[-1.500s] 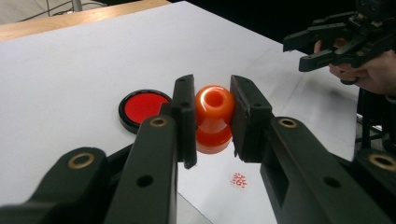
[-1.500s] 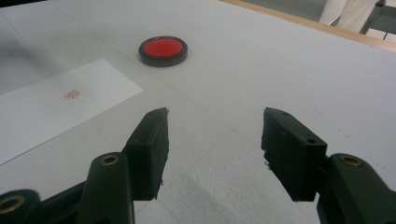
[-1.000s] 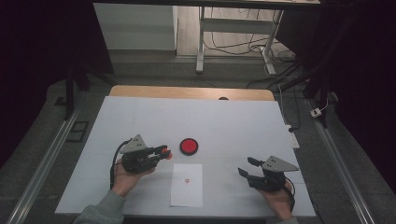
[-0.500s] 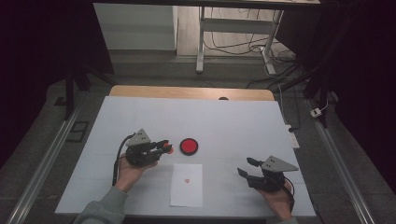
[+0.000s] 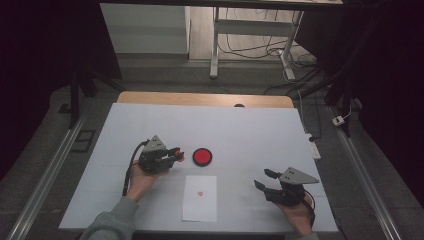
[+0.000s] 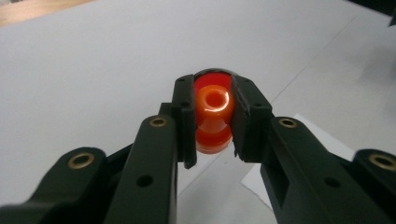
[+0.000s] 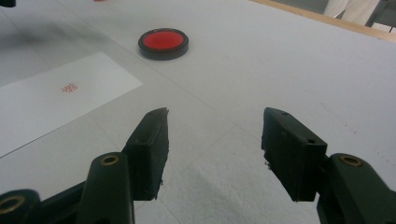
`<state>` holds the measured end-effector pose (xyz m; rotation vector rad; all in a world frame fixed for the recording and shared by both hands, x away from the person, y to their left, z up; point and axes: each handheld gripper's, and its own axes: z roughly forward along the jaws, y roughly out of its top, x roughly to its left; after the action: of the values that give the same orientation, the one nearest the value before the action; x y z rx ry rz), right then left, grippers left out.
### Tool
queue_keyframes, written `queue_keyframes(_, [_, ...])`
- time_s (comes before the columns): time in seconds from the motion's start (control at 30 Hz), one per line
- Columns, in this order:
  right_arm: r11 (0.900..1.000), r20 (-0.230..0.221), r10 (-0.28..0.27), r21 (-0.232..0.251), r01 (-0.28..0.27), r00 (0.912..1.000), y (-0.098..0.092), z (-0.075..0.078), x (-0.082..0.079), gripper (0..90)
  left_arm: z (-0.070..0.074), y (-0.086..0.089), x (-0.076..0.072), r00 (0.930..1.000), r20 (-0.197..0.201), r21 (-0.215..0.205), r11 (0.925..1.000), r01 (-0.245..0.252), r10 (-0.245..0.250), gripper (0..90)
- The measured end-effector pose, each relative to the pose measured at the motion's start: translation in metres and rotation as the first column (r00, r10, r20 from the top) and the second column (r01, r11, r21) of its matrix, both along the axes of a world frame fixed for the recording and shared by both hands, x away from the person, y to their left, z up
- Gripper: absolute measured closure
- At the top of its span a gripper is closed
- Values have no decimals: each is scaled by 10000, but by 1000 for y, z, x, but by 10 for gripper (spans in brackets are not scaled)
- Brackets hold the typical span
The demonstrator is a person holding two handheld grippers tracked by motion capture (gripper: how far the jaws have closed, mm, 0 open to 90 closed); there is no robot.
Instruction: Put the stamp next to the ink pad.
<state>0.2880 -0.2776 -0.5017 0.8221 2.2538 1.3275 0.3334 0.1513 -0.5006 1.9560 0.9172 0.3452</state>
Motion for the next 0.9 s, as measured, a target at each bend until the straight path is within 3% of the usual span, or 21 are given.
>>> queue_keyframes(0.37, [10000,-88,15,-21,-15,10000,1,-3,1,409,-17,-8,16,9993,-384,717,9974,-20,47,728])
queue_keyframes(0.6, [10000,-138,-8,-43,7,9999,1,-4,1,409,-24,-11,19,9986,-519,1173,9931,5,56,727])
queue_keyframes(0.9, [10000,-163,-7,-68,6,9999,1,-5,2,408,-33,-16,20,9979,-652,1442,9895,85,9,724])
